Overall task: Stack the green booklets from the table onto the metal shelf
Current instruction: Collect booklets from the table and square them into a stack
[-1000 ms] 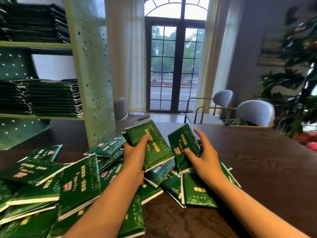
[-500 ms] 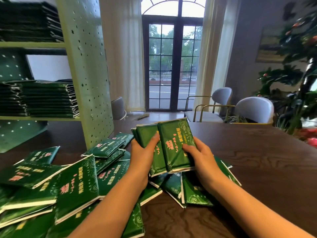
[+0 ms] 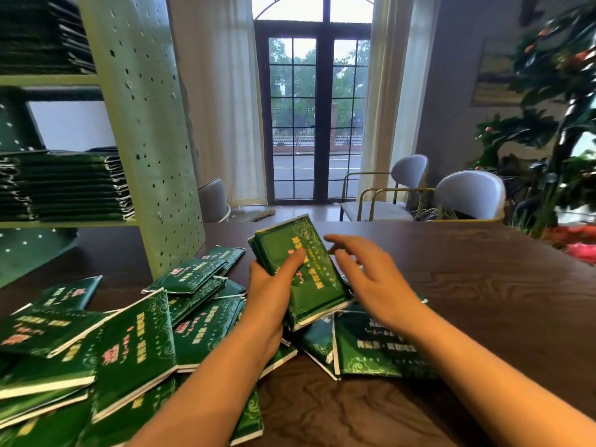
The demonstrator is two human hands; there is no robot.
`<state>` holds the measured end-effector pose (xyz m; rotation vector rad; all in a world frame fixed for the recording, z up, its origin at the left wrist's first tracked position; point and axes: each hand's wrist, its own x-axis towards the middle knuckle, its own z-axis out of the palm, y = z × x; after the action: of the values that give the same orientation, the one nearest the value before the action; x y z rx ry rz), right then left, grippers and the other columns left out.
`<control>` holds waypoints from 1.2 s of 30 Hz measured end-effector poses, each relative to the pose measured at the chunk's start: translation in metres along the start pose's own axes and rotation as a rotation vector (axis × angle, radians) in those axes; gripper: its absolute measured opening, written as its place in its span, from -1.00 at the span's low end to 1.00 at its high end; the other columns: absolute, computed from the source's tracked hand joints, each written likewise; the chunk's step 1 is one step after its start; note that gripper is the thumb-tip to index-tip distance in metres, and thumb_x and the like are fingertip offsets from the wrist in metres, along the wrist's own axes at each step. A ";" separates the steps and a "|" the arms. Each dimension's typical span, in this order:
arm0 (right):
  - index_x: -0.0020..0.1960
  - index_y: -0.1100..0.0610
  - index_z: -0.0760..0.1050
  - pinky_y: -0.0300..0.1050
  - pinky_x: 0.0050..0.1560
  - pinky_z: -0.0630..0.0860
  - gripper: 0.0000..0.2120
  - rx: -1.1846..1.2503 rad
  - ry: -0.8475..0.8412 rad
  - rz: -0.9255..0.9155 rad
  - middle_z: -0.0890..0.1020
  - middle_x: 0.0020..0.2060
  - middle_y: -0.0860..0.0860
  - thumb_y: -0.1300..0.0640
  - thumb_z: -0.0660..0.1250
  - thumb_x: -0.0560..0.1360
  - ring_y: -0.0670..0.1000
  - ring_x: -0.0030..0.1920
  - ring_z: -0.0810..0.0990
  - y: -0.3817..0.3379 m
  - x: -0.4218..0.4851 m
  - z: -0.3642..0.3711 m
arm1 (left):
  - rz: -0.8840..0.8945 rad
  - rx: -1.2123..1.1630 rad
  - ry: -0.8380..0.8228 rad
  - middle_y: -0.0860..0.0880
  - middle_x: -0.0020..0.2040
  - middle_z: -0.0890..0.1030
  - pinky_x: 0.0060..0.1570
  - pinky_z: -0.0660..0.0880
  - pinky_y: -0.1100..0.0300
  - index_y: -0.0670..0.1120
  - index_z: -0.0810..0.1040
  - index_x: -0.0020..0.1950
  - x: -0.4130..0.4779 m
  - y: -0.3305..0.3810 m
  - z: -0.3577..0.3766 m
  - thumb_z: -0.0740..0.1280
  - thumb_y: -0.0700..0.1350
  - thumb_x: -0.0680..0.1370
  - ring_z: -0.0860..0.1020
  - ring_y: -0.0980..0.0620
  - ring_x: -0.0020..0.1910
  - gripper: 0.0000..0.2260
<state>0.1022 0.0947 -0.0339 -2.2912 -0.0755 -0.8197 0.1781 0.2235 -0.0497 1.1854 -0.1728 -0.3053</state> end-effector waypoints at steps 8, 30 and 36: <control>-0.08 -0.05 0.43 -0.25 -0.26 0.38 -0.87 -0.595 -0.459 0.073 0.47 -0.27 -0.19 -0.10 0.28 0.52 -0.11 -0.22 0.49 0.006 0.005 -0.042 | -0.041 -0.080 0.023 -0.15 0.06 0.65 -0.10 0.61 -0.01 -0.06 0.44 0.28 -0.004 0.005 -0.001 0.43 -0.09 0.49 0.66 -0.12 -0.07 -0.61; 0.03 0.03 0.45 -0.23 -0.16 0.54 -0.83 -0.212 -0.471 0.294 0.59 -0.09 -0.03 0.08 0.39 0.48 -0.06 -0.13 0.61 0.025 0.004 -0.044 | -0.018 -0.043 0.054 -0.16 0.09 0.64 -0.01 0.59 -0.06 -0.06 0.43 0.29 -0.005 0.009 -0.002 0.41 -0.06 0.49 0.64 -0.15 0.00 -0.61; 0.14 0.09 0.44 0.01 -0.05 0.61 -0.77 0.106 0.004 0.323 0.63 -0.03 0.05 0.20 0.35 0.50 0.03 -0.06 0.64 0.029 0.007 -0.043 | 0.019 -0.012 0.047 -0.13 0.05 0.64 -0.16 0.59 0.07 -0.04 0.44 0.24 -0.003 0.008 -0.003 0.42 -0.07 0.49 0.65 -0.11 -0.06 -0.65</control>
<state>0.0920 0.0447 -0.0230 -2.1271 0.2423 -0.6363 0.1774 0.2300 -0.0438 1.1775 -0.1410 -0.2616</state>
